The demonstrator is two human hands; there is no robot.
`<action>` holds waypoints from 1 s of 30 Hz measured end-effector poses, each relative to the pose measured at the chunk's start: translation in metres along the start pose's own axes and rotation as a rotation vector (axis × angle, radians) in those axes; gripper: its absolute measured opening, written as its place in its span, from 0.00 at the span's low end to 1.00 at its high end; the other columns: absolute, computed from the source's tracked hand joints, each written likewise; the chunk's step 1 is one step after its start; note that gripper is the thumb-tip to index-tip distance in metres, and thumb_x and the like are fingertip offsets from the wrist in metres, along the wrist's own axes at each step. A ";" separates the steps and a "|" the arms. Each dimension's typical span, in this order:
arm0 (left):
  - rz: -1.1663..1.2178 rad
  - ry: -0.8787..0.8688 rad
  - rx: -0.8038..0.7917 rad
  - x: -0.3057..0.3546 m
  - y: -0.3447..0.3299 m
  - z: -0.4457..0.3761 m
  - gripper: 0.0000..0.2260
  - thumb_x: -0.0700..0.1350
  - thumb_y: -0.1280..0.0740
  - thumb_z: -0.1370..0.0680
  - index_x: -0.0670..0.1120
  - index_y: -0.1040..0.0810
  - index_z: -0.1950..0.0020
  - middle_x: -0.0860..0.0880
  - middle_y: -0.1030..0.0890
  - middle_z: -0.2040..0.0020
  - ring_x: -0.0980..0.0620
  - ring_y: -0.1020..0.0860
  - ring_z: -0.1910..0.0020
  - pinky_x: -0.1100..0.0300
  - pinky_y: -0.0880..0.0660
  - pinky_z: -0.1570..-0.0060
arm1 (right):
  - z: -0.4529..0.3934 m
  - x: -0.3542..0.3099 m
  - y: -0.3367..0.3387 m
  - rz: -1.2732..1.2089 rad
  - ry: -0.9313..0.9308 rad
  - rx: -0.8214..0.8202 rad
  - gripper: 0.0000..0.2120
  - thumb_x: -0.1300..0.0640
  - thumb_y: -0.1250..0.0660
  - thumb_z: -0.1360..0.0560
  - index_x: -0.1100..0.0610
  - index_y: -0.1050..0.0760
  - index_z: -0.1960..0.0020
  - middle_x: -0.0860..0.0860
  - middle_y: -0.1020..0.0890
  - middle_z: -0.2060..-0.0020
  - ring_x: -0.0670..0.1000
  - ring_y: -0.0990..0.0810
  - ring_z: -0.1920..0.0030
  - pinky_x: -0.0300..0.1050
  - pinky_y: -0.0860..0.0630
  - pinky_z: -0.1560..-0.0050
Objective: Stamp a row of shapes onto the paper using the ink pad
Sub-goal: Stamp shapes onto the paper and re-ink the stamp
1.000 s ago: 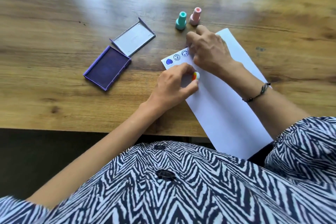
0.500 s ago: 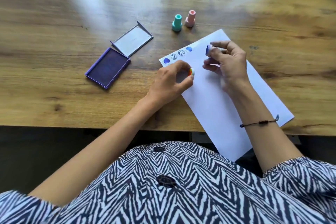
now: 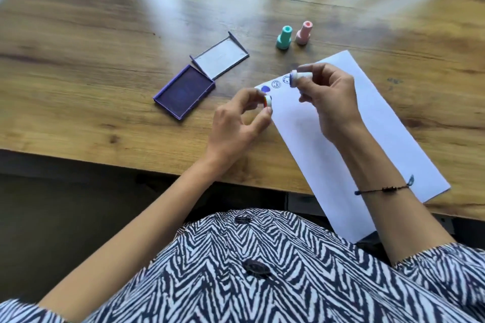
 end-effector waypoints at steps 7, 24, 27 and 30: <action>0.591 0.298 0.514 -0.038 0.072 0.055 0.03 0.37 0.38 0.25 0.43 0.26 0.56 0.52 0.18 0.62 0.53 0.20 0.54 0.63 0.24 0.50 | 0.015 -0.055 -0.150 0.577 0.607 -0.334 0.04 0.64 0.33 0.31 0.60 0.20 0.58 0.53 0.27 0.64 0.48 0.30 0.67 0.37 0.38 0.66; 0.886 0.439 0.682 -0.048 0.088 0.065 0.03 0.39 0.40 0.24 0.41 0.28 0.53 0.40 0.20 0.52 0.45 0.21 0.48 0.61 0.23 0.47 | 0.010 -0.030 -0.210 1.027 0.735 -0.606 0.09 0.67 0.39 0.31 0.62 0.25 0.53 0.61 0.23 0.51 0.63 0.25 0.54 0.47 0.36 0.63; 0.890 0.435 0.652 -0.049 0.089 0.063 0.03 0.39 0.39 0.25 0.42 0.27 0.55 0.40 0.20 0.53 0.46 0.21 0.49 0.62 0.23 0.49 | -0.001 -0.046 -0.216 1.020 0.760 -0.589 0.09 0.66 0.39 0.32 0.61 0.23 0.55 0.60 0.21 0.53 0.62 0.23 0.55 0.44 0.38 0.63; 0.876 0.430 0.665 -0.049 0.092 0.062 0.03 0.39 0.40 0.24 0.42 0.27 0.56 0.38 0.21 0.51 0.45 0.22 0.49 0.60 0.23 0.47 | 0.016 -0.034 -0.222 1.118 0.793 -0.641 0.08 0.66 0.38 0.32 0.62 0.26 0.53 0.60 0.24 0.50 0.62 0.24 0.54 0.47 0.37 0.64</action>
Point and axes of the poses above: each hand's wrist, its own z-axis away from the middle knuckle, its own y-axis out of the back of the hand, x = y × z, the point moved 5 cm from there along -z, towards the middle knuckle
